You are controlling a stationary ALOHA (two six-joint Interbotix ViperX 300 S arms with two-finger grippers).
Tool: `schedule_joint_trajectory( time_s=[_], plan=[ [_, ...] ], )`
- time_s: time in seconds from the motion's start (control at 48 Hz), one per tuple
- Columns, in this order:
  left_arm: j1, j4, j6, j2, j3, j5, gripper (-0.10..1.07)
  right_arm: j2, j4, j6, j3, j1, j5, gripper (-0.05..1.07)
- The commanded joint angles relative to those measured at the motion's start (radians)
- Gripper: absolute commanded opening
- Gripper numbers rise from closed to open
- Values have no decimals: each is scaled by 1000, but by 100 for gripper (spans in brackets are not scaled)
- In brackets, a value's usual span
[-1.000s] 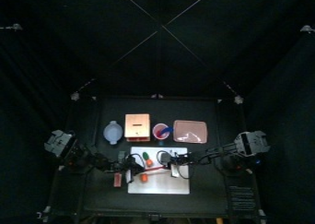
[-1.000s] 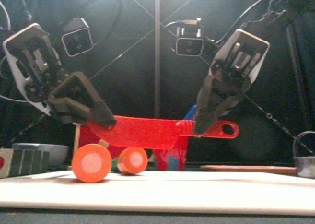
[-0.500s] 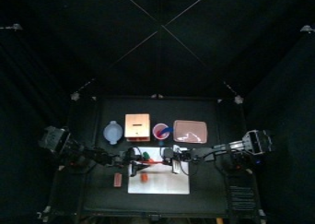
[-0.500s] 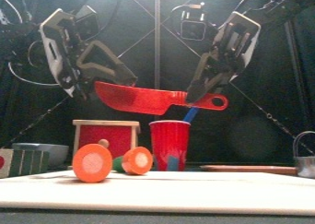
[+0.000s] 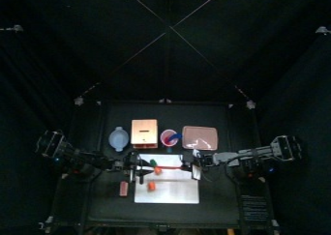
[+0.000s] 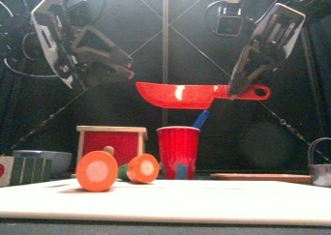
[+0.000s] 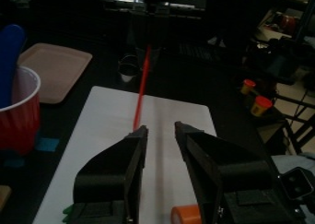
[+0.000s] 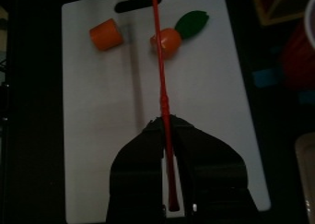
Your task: Cut carrot
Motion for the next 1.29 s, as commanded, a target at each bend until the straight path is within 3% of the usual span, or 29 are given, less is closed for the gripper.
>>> schedule_joint_trajectory(
  time_s=[0.0, 0.271, 0.458, 0.688, 1.271],
  plan=[
    [8, 14, 0, -17, -6, -12, 72, -31, -3, -3, -57, -38, 92, 31],
    [15, 46, 0, -32, 5, -11, 72, -20, -40, -3, -225, -169, 328, 31],
    [14, 52, -2, -77, 38, -11, 72, -3, -41, -6, -288, -184, 403, 31],
    [14, 54, -2, -115, 58, -12, 72, -6, -41, -3, -259, -183, 400, 31],
    [25, 54, -2, -115, 78, -11, 72, -23, -41, -14, -206, -184, 299, 31]
  ],
)
